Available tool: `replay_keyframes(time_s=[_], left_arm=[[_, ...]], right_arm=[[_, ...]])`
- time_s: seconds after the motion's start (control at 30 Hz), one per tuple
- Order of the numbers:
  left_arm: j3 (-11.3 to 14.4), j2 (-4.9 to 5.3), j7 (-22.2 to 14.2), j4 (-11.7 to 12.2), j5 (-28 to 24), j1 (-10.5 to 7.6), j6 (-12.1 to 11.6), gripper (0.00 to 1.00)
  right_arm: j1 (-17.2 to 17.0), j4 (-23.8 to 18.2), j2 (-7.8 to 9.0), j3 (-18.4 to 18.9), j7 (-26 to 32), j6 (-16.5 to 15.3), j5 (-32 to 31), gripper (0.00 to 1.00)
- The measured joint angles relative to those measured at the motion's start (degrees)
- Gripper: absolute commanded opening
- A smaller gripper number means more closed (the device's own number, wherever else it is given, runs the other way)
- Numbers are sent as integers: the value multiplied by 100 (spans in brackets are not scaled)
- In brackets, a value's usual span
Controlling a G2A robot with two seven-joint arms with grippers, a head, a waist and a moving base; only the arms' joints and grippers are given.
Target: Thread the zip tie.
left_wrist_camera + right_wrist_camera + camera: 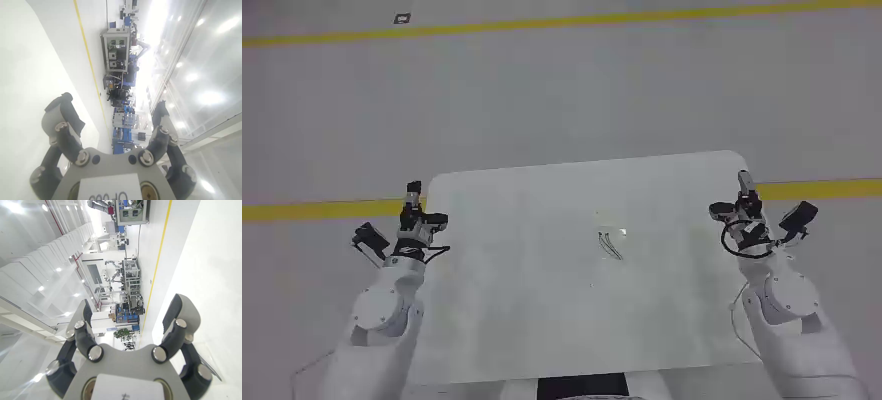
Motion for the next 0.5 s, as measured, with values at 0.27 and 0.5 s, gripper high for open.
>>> replay_keyframes(time_s=[0.27, 0.5], left_arm=[[0, 0, 0, 0, 0, 0, 0, 100], [0, 0, 0, 0, 0, 0, 0, 100]], right_arm=[[284, -171, 29, -224, 487, -159, -844, 100], [533, -188, 84, -571, 1437, -619, -2220, 100]])
